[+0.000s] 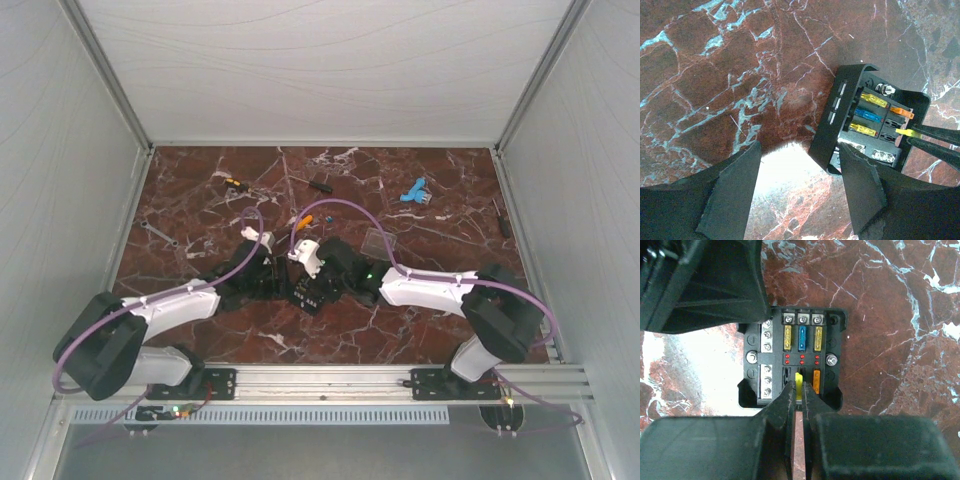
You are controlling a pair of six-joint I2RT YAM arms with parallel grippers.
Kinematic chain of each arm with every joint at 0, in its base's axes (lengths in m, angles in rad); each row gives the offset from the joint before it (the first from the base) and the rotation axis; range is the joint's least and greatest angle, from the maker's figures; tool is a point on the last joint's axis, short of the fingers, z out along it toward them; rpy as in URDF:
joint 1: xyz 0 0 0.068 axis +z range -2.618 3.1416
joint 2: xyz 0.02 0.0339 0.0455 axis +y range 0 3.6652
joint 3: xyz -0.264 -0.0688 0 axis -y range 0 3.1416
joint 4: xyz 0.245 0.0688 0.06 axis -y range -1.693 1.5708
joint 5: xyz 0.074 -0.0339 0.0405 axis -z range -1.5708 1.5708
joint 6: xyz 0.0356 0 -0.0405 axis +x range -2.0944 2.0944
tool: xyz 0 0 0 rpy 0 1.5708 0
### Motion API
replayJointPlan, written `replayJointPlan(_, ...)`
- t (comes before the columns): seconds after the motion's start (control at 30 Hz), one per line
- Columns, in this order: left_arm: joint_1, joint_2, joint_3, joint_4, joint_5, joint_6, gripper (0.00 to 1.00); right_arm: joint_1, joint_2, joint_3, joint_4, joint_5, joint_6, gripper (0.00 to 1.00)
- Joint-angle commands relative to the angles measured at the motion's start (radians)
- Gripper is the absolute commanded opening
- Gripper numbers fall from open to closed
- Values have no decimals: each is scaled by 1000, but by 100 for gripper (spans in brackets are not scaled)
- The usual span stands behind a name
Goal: Snap on the fuse box
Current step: Install the fuse at the fuse box base.
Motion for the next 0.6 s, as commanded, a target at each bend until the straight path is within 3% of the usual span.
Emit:
replayJointPlan(0.0,16,-31,26,40,35,9,65,9,3,-13,58,41,16,0)
replayJointPlan(0.57,44,-75,1,72,116,-16,74,9,41,-20,68,44,31,0)
